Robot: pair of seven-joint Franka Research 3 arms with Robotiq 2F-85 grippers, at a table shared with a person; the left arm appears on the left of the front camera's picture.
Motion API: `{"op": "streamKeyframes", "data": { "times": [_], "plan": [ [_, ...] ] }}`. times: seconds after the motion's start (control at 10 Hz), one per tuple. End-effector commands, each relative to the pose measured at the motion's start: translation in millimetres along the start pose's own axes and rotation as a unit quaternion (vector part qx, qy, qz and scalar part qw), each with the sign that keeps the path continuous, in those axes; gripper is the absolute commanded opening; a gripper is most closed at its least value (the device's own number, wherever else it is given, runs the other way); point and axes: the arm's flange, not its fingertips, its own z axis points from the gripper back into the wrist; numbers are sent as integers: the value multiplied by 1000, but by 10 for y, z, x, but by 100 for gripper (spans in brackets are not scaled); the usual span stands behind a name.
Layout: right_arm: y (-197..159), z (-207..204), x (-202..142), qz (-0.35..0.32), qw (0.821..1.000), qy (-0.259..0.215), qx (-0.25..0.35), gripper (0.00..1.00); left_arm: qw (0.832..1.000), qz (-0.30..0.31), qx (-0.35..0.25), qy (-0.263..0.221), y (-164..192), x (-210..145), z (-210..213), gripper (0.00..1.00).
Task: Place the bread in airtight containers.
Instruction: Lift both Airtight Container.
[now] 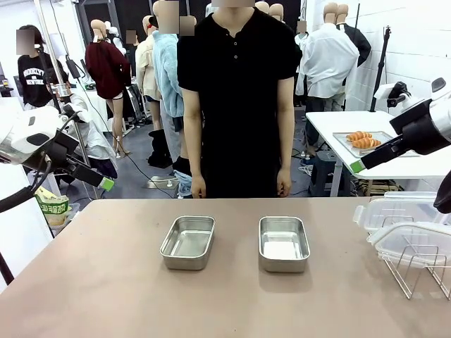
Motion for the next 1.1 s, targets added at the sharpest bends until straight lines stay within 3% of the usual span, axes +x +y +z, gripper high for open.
{"op": "streamKeyframes", "data": {
  "times": [0.0, 1.0],
  "plan": [
    [-1, -20, -4, 2, 1000, 0, 4, 100, 1000, -1, 2, -1, 17, -7, 4, 100],
    [-1, -20, -4, 2, 1000, 0, 4, 100, 1000, -1, 2, -1, 17, -7, 4, 100]
  ]
}}
